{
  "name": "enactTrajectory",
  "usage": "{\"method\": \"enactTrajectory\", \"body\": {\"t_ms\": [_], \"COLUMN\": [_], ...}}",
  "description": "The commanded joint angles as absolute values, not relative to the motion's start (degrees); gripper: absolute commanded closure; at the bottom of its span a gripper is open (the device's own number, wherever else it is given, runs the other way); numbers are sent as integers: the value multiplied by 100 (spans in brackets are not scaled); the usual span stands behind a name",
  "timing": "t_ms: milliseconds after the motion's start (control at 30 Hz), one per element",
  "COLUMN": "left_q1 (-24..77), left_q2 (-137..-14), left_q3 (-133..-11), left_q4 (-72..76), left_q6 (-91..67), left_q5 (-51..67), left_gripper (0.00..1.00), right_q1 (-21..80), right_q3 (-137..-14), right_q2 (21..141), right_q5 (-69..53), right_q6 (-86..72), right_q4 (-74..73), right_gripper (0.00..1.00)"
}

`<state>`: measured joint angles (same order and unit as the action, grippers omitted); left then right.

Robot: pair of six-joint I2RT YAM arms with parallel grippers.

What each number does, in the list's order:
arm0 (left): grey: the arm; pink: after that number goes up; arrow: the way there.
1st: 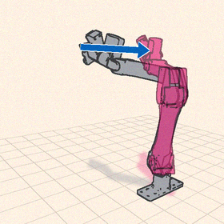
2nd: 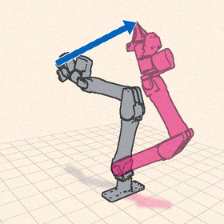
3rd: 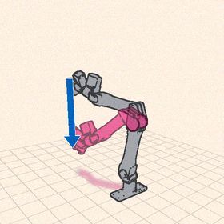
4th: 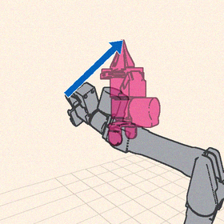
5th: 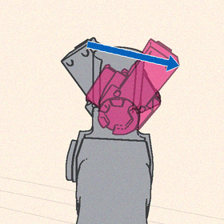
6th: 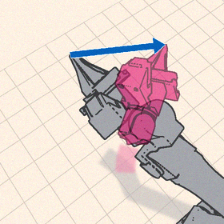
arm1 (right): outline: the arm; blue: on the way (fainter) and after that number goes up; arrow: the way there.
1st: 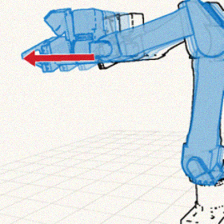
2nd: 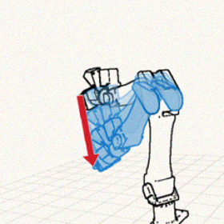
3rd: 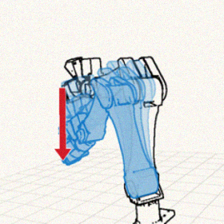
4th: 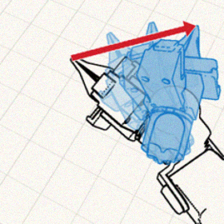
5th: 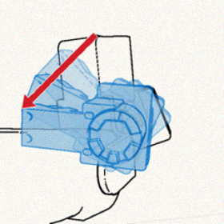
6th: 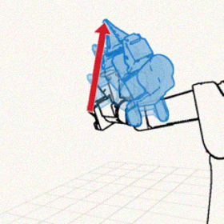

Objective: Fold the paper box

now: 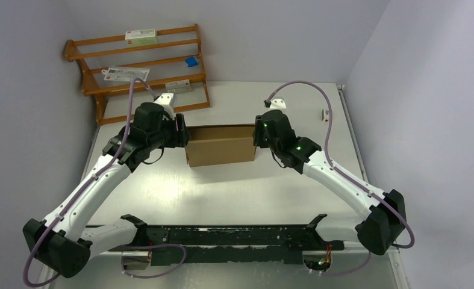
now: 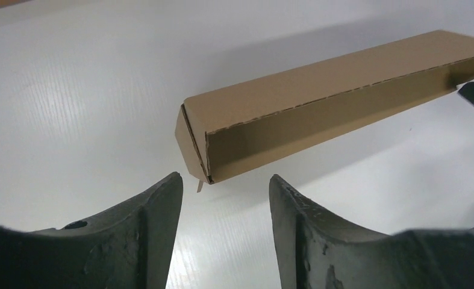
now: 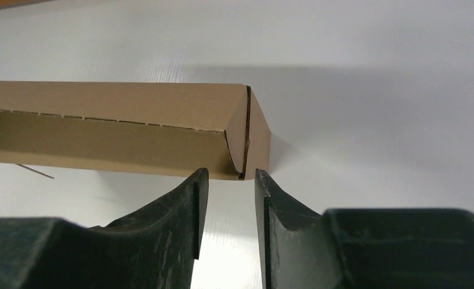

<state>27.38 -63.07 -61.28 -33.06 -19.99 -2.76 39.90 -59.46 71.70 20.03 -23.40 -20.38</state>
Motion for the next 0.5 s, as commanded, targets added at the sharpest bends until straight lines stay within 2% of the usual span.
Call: {"method": "enactTrajectory", "body": {"t_ms": [0,200,300,467], "left_q1": [2702,2437,2190,1754], "left_q2": [-6099,-6043,-6073,-6239], "left_q3": [-6427,-6657,-6642,-6464], "left_q4": [-3469,-3425,-3195,-2717], "left_q6": [-2093,-2374,-2585,-3005], "left_q5": [-136,-249,-128,234], "left_gripper": [37,21,21,26], "right_q1": [3954,3813,3732,3534], "right_q3": [-6208,-6261,-6194,-6159], "right_q2": [6925,6688,6613,6723], "right_q5": [1830,1806,1921,2211], "right_q6": [-2591,-3080,-3395,-3892], "right_q4": [-2165,-1941,-1735,-1597], "right_gripper": [59,51,50,50]}}
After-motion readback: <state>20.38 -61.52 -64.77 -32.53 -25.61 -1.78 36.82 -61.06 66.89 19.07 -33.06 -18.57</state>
